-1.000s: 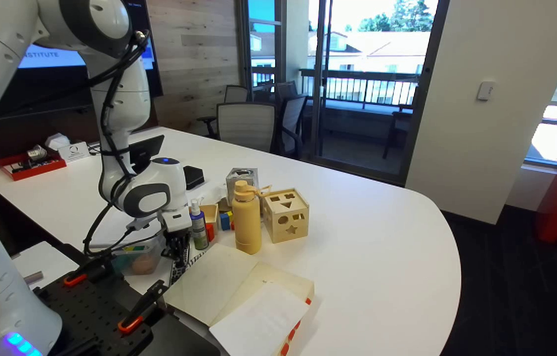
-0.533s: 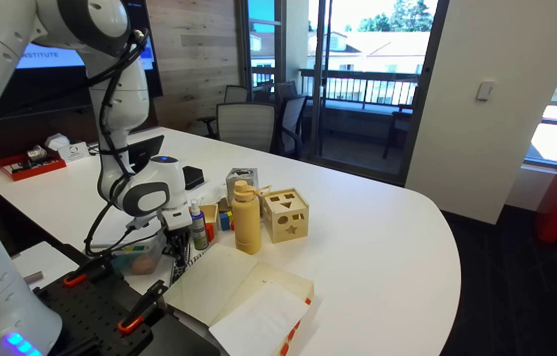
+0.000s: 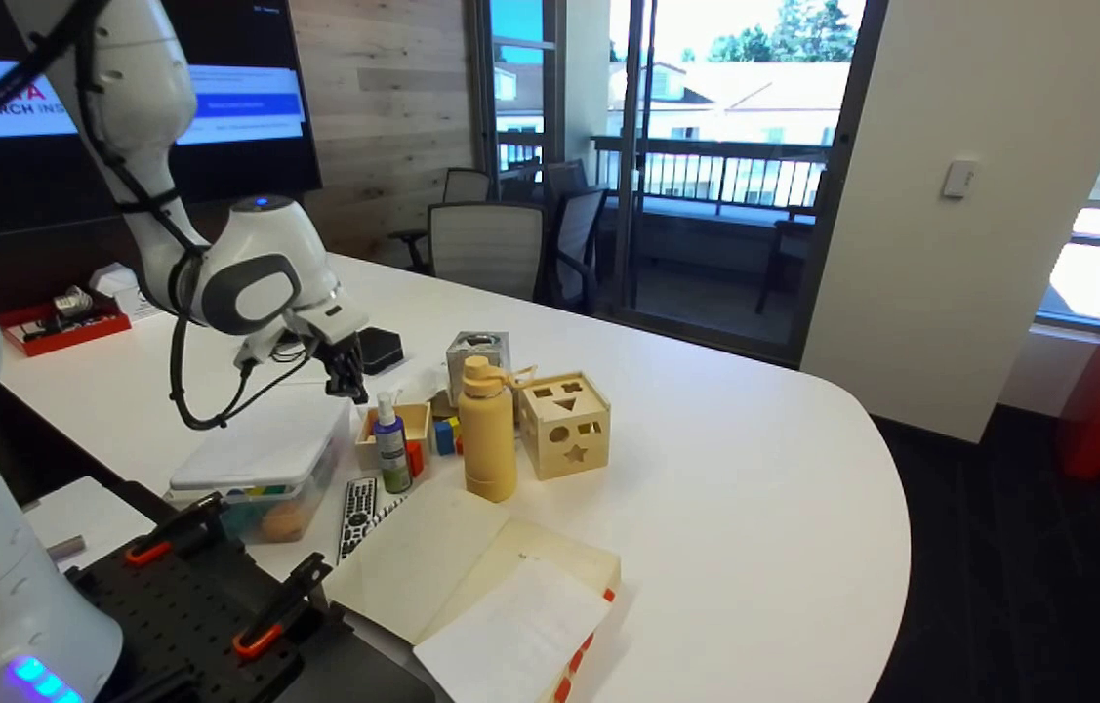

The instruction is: Press a button on the remote

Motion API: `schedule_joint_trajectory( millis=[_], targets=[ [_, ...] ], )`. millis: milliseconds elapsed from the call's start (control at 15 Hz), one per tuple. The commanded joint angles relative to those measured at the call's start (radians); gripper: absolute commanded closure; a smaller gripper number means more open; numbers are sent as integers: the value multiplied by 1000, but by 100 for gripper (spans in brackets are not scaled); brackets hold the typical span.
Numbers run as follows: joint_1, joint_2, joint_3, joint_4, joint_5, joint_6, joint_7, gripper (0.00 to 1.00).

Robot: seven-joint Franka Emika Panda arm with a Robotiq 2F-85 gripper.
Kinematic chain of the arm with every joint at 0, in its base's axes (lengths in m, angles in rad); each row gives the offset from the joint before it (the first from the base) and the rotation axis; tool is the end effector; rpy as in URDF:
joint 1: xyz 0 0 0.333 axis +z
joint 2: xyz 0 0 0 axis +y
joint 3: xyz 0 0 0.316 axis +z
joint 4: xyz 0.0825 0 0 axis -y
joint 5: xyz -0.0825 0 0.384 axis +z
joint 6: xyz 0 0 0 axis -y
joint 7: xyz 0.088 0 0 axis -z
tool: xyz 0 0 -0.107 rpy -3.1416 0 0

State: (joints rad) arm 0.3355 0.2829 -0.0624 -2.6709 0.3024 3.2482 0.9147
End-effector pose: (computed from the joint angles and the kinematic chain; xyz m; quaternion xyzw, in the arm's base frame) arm 0.4236 0.0863 0.1746 -0.8815 0.4489 -0.1227 0.0802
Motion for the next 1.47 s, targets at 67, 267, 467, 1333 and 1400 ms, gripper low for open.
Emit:
schedule_joint_trajectory(
  millis=[67,267,467,1333,1400],
  targets=[
    [255,-232,-299,-48,-65,-140,-6,100],
    [322,-277,-454,16,-299,-257,119,100],
    [310,-382,-476,99,-573,-480,321,100],
    [-173,-567,170,314,-356,-1016,320,45],
    [-185,-563,178,321,-351,-1024,317,36]
  ],
)
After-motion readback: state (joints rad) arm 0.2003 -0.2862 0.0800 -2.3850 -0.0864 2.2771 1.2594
